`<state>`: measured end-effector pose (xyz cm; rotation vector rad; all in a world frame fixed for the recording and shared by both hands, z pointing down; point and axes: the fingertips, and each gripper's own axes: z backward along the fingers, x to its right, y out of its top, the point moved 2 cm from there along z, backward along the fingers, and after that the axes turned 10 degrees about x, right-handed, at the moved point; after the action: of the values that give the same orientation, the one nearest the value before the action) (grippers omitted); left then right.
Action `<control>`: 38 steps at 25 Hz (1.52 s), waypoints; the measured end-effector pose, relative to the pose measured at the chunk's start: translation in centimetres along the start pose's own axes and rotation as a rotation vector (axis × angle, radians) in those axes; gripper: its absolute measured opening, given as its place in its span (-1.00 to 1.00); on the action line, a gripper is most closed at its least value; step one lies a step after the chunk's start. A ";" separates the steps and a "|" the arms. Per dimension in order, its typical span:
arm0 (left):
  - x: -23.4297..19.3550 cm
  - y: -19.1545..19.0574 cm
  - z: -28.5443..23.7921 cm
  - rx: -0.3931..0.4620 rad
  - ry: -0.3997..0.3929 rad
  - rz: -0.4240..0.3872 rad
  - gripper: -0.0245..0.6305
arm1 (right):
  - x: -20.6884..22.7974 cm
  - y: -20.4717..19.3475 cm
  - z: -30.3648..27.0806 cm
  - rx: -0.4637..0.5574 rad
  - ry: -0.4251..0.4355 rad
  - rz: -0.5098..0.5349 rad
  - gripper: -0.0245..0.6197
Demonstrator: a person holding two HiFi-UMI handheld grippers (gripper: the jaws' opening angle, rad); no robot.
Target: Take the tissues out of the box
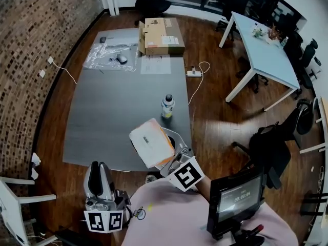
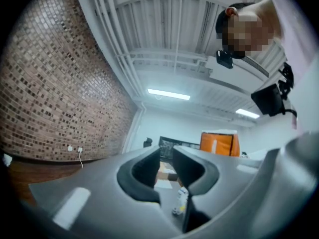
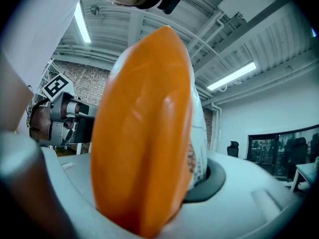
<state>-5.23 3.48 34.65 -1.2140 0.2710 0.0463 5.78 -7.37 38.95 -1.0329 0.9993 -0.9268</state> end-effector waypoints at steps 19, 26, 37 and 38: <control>1.8 -0.2 -0.3 -0.031 0.007 -0.036 -0.67 | 1.1 -0.1 1.5 0.034 -0.017 -0.058 -0.04; 1.5 -0.1 -0.5 -0.039 0.006 -0.038 -0.67 | 1.0 -0.3 1.3 0.049 -0.033 -0.114 -0.04; 1.4 -0.1 -0.8 -0.034 -0.001 -0.026 -0.67 | 1.3 -0.8 1.5 0.052 -0.055 -0.123 -0.04; 1.3 -0.2 -0.8 -0.034 -0.001 -0.026 -0.67 | 1.3 -0.9 1.5 0.051 -0.056 -0.123 -0.04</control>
<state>-4.08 2.53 34.23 -1.2511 0.2546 0.0287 7.42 -8.45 39.80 -1.0806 0.8697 -1.0134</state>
